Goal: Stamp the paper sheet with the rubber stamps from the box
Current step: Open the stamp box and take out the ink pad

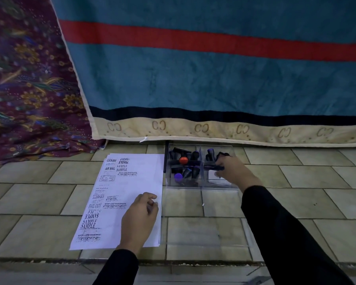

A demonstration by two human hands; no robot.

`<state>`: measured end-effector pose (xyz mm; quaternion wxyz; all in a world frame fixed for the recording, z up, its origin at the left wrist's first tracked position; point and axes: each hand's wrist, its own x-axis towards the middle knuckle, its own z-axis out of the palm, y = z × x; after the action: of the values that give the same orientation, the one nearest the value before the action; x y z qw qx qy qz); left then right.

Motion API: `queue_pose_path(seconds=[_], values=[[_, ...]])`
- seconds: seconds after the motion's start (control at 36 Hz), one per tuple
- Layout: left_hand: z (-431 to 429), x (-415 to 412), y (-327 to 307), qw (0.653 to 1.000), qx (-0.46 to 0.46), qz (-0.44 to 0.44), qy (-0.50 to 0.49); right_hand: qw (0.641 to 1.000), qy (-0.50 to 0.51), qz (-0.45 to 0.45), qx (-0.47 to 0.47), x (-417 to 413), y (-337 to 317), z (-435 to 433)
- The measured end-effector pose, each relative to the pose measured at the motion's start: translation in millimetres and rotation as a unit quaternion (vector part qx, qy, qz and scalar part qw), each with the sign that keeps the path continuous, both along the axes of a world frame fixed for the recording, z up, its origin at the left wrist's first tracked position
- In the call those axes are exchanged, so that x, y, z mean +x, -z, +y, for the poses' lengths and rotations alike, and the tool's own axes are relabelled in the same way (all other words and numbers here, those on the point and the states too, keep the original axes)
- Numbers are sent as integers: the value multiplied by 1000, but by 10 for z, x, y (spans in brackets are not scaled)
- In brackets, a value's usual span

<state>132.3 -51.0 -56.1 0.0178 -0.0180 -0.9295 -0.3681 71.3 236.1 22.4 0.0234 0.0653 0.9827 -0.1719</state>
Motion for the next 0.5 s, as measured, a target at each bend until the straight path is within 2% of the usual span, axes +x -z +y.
queue_pose_path(seconds=[0.11,0.33,0.5], values=[[1,-24,58,1000,-8,-6,5,997,-12,-75,16,-117,71,21],[-16,-86,96,1000,-8,-21,17,985,-54,-146,70,-225,26,29],[-27,-107,103,999,-6,-30,20,978,-103,-124,131,-235,47,48]])
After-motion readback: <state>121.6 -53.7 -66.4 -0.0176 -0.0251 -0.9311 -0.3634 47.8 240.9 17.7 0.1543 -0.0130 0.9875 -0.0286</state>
